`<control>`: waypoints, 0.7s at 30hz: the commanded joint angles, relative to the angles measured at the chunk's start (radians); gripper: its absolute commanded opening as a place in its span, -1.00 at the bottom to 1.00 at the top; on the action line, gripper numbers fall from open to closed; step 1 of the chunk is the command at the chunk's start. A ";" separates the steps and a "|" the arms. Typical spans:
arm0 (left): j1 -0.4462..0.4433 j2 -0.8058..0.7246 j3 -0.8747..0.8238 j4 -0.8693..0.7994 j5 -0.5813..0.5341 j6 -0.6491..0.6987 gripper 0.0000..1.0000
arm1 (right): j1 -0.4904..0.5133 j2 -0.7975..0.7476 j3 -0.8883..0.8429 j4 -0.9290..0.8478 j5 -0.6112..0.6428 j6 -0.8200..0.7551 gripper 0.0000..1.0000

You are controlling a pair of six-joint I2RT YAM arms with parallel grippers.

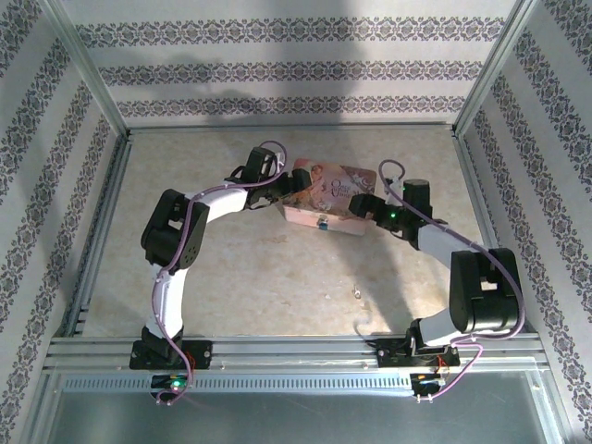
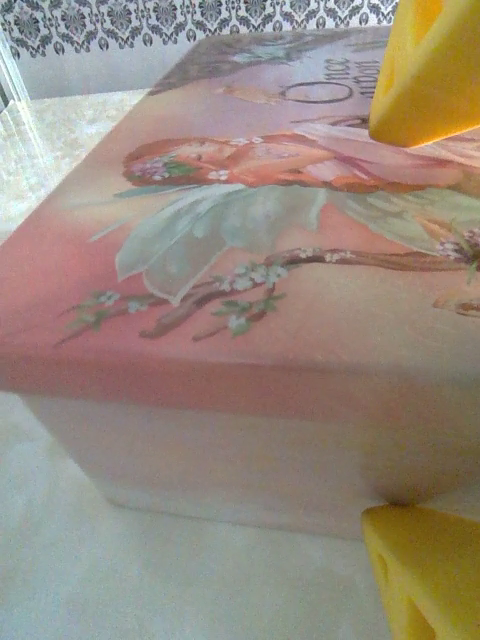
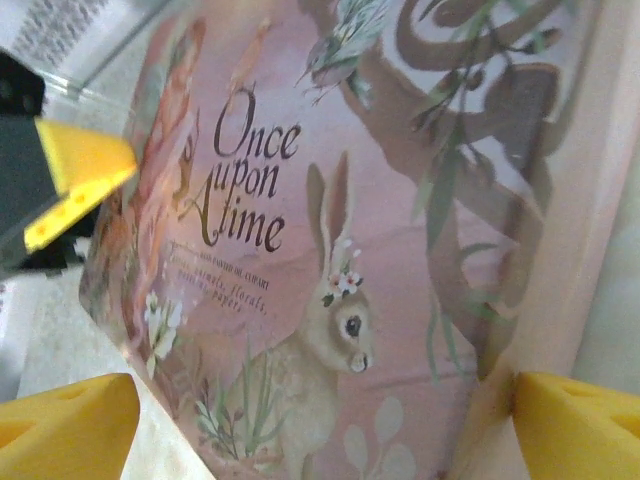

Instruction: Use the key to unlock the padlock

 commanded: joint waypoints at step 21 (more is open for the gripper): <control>0.115 -0.329 -0.187 -0.093 -0.020 0.132 1.00 | 0.193 -0.375 -0.065 -0.445 0.410 -0.010 0.97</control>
